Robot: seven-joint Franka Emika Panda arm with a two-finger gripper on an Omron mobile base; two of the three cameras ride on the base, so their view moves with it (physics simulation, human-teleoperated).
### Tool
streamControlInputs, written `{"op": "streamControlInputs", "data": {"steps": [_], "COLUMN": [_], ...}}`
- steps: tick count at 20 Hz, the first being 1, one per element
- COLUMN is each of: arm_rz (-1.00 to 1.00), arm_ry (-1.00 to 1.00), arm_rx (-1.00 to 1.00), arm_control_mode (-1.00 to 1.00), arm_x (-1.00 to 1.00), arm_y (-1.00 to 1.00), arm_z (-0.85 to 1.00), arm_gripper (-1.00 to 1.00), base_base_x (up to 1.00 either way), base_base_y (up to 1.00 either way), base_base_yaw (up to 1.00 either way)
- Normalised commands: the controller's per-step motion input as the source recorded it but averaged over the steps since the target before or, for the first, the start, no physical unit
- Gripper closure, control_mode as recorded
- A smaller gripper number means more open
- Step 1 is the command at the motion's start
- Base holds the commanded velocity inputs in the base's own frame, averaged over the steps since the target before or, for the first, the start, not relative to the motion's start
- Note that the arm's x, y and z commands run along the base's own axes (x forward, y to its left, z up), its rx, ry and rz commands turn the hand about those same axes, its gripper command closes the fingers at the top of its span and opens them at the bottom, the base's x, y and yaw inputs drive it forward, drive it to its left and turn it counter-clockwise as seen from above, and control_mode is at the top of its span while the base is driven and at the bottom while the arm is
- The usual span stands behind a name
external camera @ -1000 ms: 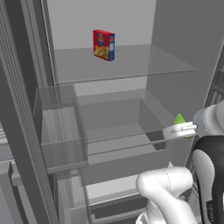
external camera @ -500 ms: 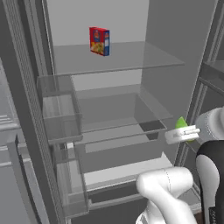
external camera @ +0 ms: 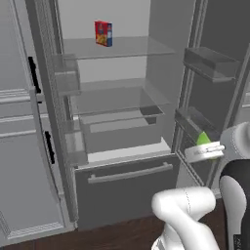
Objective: Grab a lemon wedge from the fridge and one ice cube from the ice bowl, and put them in the glass of lemonade.
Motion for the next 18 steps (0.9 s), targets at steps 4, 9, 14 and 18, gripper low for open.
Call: {"op": "streamControlInputs", "data": {"steps": [4,9,14,18], "arm_rz": [0.0,0.0,0.0,0.0], "arm_ry": [0.0,0.0,0.0,0.0], "arm_rx": [0.0,0.0,0.0,0.0], "arm_control_mode": [1.0,1.0,1.0,1.0], "arm_x": [0.0,0.0,0.0,0.0], "arm_y": [0.0,0.0,0.0,0.0], "arm_z": [0.0,0.0,0.0,0.0], "arm_gripper": [1.0,1.0,1.0,1.0], "base_base_x": [-0.62,-0.2,0.1,0.28], "base_base_y": [0.0,0.04,0.52,0.39], "base_base_yaw": [0.81,0.96,0.68,0.16]}}
